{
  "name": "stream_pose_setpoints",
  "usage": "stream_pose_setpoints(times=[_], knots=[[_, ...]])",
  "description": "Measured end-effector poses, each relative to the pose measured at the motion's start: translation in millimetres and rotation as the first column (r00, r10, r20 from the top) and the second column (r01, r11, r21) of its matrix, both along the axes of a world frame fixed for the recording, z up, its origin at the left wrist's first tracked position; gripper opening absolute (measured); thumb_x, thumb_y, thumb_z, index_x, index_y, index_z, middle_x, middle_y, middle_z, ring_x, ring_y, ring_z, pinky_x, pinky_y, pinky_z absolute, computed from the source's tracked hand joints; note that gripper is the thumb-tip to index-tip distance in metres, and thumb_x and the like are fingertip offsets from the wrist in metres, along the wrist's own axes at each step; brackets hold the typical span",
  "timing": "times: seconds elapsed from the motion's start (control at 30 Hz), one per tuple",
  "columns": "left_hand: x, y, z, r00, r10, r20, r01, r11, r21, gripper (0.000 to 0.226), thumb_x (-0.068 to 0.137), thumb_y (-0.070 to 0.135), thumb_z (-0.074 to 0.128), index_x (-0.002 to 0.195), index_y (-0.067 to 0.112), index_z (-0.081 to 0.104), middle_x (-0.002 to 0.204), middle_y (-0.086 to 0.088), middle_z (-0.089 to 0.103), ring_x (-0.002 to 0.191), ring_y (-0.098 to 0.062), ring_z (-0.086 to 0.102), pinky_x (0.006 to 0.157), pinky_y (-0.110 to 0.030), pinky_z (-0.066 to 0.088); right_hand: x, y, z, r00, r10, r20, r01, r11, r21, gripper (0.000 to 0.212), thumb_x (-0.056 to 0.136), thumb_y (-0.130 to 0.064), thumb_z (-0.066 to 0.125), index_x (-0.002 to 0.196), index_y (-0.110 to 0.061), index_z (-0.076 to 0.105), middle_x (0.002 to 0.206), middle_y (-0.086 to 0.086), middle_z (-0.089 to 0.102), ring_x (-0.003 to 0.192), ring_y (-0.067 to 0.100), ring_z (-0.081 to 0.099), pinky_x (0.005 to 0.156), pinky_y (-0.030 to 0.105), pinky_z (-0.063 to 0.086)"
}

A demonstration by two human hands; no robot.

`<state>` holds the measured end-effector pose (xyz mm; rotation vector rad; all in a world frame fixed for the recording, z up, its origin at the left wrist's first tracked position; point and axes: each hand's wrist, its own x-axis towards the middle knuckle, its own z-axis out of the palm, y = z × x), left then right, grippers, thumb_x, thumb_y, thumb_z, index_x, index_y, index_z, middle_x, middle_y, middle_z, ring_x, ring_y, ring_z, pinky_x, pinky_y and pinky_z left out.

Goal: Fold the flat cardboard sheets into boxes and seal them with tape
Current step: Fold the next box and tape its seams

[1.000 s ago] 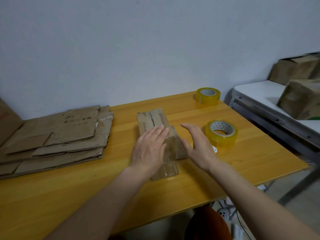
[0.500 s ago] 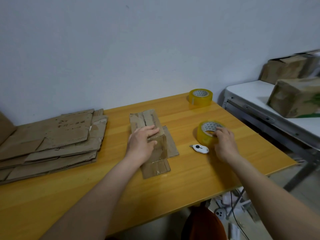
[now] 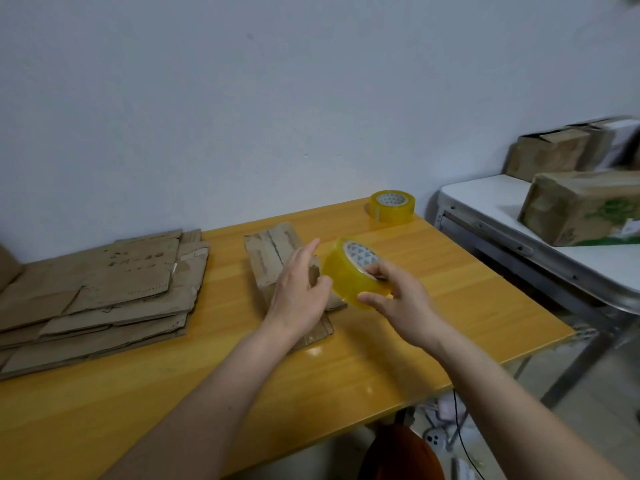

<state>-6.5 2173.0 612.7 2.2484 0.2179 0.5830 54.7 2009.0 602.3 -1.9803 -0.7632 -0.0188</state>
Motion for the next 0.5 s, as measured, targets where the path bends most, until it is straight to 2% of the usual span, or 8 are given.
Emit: stream_pose_setpoints(times=[0.07, 0.1, 0.2, 0.27, 0.37, 0.5], knots=[[-8, 1, 0, 0.999, -0.024, 0.042, 0.026, 0.999, -0.032, 0.056, 0.089, 0.011, 0.056, 0.142, 0.02, 0.04, 0.142, 0.003, 0.044, 0.132, -0.012, 0.04, 0.112, -0.036, 0.035, -7, 3, 4, 0.999, 0.03, -0.024, -0.03, 0.999, 0.029, 0.016, 0.083, -0.014, 0.072, 0.091, -0.014, 0.058, 0.086, -0.004, 0.061, 0.08, 0.007, 0.054, 0.066, 0.016, 0.04], [-14, 0, -3, 0.997, -0.036, 0.072, 0.037, 0.999, -0.002, 0.053, 0.087, 0.01, 0.058, 0.138, 0.018, 0.044, 0.136, 0.003, 0.047, 0.128, -0.011, 0.043, 0.109, -0.035, 0.037, -9, 6, 6, 0.999, 0.033, -0.041, -0.031, 0.999, 0.038, 0.016, 0.083, -0.014, 0.071, 0.091, -0.011, 0.058, 0.085, -0.003, 0.061, 0.078, 0.008, 0.054, 0.066, 0.017, 0.04], [-31, -6, -16, 0.986, 0.001, 0.167, -0.026, 0.988, 0.15, 0.048, 0.082, 0.011, 0.064, 0.129, 0.013, 0.055, 0.128, -0.001, 0.05, 0.122, -0.011, 0.044, 0.105, -0.025, 0.036, -14, 14, 10, 0.997, 0.02, -0.073, -0.017, 0.999, 0.043, 0.016, 0.083, -0.013, 0.072, 0.089, -0.01, 0.057, 0.082, -0.003, 0.06, 0.075, 0.009, 0.052, 0.066, 0.021, 0.041], [-38, -10, -24, 0.971, 0.052, 0.234, -0.1, 0.976, 0.196, 0.043, 0.08, 0.013, 0.069, 0.122, 0.011, 0.061, 0.121, -0.002, 0.052, 0.117, -0.013, 0.045, 0.099, -0.022, 0.038, -17, 20, 10, 0.996, -0.002, -0.088, 0.005, 0.999, 0.041, 0.016, 0.082, -0.014, 0.072, 0.088, -0.01, 0.057, 0.082, -0.001, 0.061, 0.076, 0.012, 0.054, 0.067, 0.025, 0.043], [-42, -14, -26, 0.962, 0.089, 0.258, -0.124, 0.985, 0.124, 0.032, 0.08, 0.016, 0.074, 0.111, 0.012, 0.065, 0.11, 0.0, 0.054, 0.108, -0.012, 0.05, 0.091, -0.022, 0.044, -21, 26, 10, 0.995, -0.046, -0.092, 0.048, 0.999, 0.017, 0.018, 0.082, -0.015, 0.072, 0.09, -0.009, 0.057, 0.086, 0.004, 0.064, 0.08, 0.019, 0.058, 0.071, 0.035, 0.046], [-41, -18, -21, 0.973, 0.12, 0.195, -0.117, 0.993, -0.03, 0.017, 0.083, 0.024, 0.074, 0.096, 0.017, 0.066, 0.098, 0.004, 0.056, 0.096, -0.014, 0.056, 0.085, -0.034, 0.05, -25, 31, 15, 0.995, -0.078, -0.062, 0.075, 0.996, -0.043, 0.017, 0.084, -0.02, 0.071, 0.093, -0.013, 0.059, 0.089, 0.001, 0.064, 0.085, 0.019, 0.06, 0.075, 0.037, 0.049]])
